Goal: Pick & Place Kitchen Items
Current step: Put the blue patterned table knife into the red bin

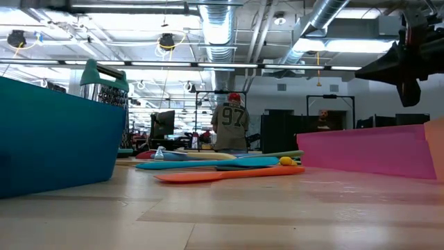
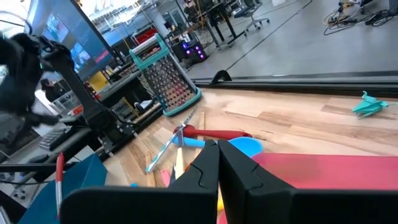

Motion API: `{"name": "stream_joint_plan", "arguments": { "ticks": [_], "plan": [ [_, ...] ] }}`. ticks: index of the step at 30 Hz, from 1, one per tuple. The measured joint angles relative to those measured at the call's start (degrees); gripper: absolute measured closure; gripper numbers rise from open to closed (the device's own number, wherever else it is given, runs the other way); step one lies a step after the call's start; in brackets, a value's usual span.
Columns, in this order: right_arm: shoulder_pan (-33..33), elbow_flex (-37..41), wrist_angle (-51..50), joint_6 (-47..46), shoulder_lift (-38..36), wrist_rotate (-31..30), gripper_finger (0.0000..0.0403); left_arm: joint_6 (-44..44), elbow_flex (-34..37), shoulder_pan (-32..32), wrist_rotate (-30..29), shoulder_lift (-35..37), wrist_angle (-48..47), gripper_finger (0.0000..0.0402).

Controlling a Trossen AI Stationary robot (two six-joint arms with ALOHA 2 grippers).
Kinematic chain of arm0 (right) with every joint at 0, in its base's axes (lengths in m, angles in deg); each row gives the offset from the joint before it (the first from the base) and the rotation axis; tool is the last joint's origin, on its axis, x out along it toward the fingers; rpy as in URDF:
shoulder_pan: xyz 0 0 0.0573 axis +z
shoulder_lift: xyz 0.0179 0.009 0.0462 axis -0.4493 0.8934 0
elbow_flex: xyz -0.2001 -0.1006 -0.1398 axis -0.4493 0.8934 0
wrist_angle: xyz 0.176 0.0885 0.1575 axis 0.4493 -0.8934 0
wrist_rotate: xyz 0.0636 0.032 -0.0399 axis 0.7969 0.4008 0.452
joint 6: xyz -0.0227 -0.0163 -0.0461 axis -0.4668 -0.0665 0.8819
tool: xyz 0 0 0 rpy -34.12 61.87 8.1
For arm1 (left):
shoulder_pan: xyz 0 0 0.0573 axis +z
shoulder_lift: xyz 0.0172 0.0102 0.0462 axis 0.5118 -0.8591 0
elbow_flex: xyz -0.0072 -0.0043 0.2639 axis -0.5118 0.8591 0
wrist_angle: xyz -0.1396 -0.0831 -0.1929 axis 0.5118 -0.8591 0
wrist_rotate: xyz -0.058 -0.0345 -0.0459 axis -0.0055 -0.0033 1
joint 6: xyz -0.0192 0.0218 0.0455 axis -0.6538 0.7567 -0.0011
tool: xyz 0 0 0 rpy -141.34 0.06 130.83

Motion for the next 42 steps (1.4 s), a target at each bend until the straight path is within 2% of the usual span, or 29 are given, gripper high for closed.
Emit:
{"name": "stream_joint_plan", "arguments": {
  "ticks": [3,6,9,12,15,20,27,30,36,42],
  "plan": [
    [0.0,0.0,1.4,0.0,0.0,0.0,0.0403,1.2,-0.6,3.1,-13.0,2.2,12.1,0.0129],
    [0.0,0.0,2.0,0.0,0.0,0.0,0.0403,6.2,-0.6,5.3,-29.1,3.1,20.5,0.0129],
    [0.0,0.0,2.6,0.0,0.0,0.0,0.0403,7.7,-0.6,8.0,-41.7,2.3,19.9,0.0129],
    [0.0,0.0,2.9,-0.8,0.0,0.0,0.0403,7.6,-0.5,9.8,-48.4,-0.5,16.4,0.0136],
    [0.0,0.0,2.9,-3.0,0.0,0.0,0.0403,2.5,-0.4,11.2,-49.9,-5.2,13.0,0.0147],
    [0.0,0.0,2.8,-3.5,0.0,0.0,0.0403,-0.4,-0.4,11.5,-42.8,-13.2,11.3,0.0159],
    [0.0,0.0,2.7,-3.5,0.0,0.0,0.0403,-2.6,-0.4,13.5,-42.1,-18.8,-1.7,0.0161],
    [0.0,0.0,2.7,-3.5,0.0,0.0,0.0403,-4.8,-0.3,15.2,-44.8,-18.4,-6.3,0.0161],
    [0.0,0.0,2.2,-3.2,0.0,0.0,0.0403,-9.5,-0.3,16.1,-53.1,-18.9,-4.9,0.0161],
    [0.0,0.0,1.4,-3.0,0.0,0.0,0.0403,-12.2,-0.3,15.6,-53.3,-22.6,-4.7,0.0161]
  ]
}}
